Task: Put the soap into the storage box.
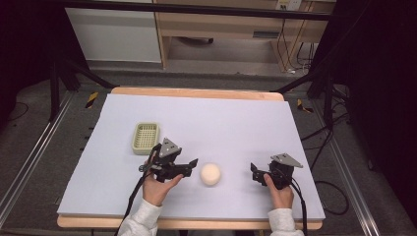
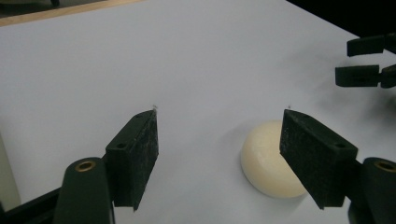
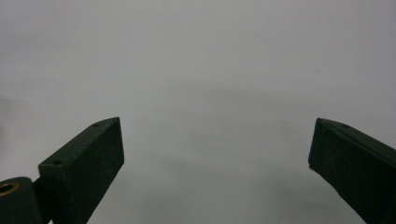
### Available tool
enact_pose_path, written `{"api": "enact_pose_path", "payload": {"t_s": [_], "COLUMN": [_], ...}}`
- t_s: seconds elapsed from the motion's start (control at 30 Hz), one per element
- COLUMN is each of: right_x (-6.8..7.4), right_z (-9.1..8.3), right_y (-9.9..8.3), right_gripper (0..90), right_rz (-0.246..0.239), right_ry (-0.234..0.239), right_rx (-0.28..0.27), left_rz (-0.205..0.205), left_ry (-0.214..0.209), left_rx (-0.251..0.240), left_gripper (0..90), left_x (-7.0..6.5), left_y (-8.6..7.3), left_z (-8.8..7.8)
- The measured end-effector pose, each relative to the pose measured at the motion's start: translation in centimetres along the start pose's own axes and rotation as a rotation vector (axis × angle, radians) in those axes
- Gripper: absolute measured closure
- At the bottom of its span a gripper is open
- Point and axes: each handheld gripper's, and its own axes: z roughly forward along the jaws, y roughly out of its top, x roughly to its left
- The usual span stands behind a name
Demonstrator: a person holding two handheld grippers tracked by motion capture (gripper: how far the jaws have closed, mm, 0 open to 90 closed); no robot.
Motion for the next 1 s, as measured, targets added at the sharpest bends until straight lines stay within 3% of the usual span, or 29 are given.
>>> {"api": "enact_pose_path", "payload": {"t_s": [0.17,0.67,1.0], "right_x": [0.0,0.2,0.2], "right_z": [0.0,0.0,0.0], "right_y": [0.0,-0.1,-0.1], "right_gripper": [3.8,3.8,3.8], "right_rz": [-0.001,-0.008,-0.016], "right_ry": [0.002,0.001,0.000], "right_rx": [0.001,-0.004,-0.001], "left_rz": [0.039,0.072,0.084], "left_ry": [-0.022,-0.068,-0.081], "left_rx": [0.040,0.104,0.124], "left_gripper": [27.1,24.2,22.8], "left_x": [-1.2,-3.4,-4.2], "left_y": [-0.3,-0.8,-0.7], "left_z": [1.0,3.3,4.1]}}
